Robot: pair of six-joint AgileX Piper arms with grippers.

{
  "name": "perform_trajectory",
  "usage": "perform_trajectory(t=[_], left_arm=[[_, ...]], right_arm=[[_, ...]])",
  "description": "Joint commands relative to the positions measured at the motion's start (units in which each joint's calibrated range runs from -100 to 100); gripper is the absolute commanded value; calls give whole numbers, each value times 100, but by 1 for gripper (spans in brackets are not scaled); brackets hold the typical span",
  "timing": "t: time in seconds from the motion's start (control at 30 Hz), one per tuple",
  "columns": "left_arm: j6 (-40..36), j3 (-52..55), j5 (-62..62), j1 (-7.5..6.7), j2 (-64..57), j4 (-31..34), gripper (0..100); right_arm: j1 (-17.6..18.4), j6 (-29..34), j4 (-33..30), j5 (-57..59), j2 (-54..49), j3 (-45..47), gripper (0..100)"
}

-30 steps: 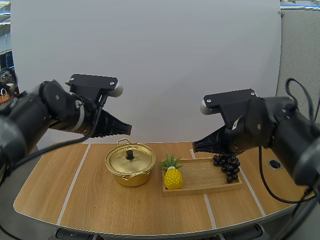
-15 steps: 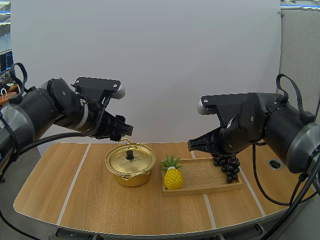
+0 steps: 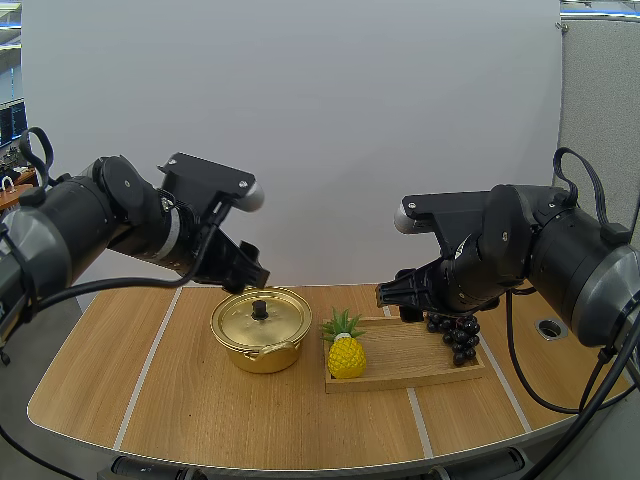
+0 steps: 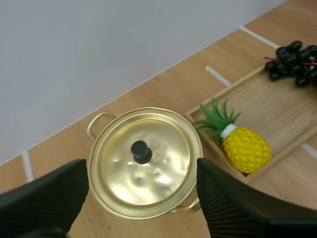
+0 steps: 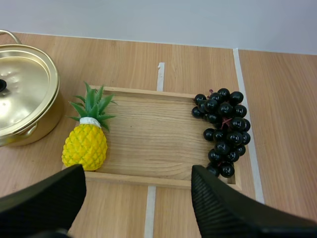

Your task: Open the pot, put the grape inside, and close it

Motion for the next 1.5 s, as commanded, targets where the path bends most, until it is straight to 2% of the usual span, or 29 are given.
perform_trajectory(t=[0.0, 0.13, 0.53, 0.7, 0.8, 1.07, 1.47], left_arm=[[661, -292, 338, 3, 742, -451, 100], [847, -792, 983, 3, 1545, -439, 100], [847, -1705, 1122, -2, 3043, 66, 100], [786, -1921, 1122, -212, 3469, 322, 100], [592, -2040, 1014, -268, 3602, 432, 100], [501, -2074, 833, -268, 3892, 821, 100], [501, -2089, 518, -268, 4409, 734, 100]], right_arm=[[-21, -22, 20, 45, -17, -58, 100], [-21, -22, 20, 45, -17, -58, 100], [-21, -22, 20, 79, -17, -58, 100], [-21, -22, 20, 79, -17, -58, 100], [-21, -22, 20, 79, -17, -58, 100], [-21, -22, 33, 69, -17, -58, 100], [-21, -22, 97, 69, -17, -58, 100]])
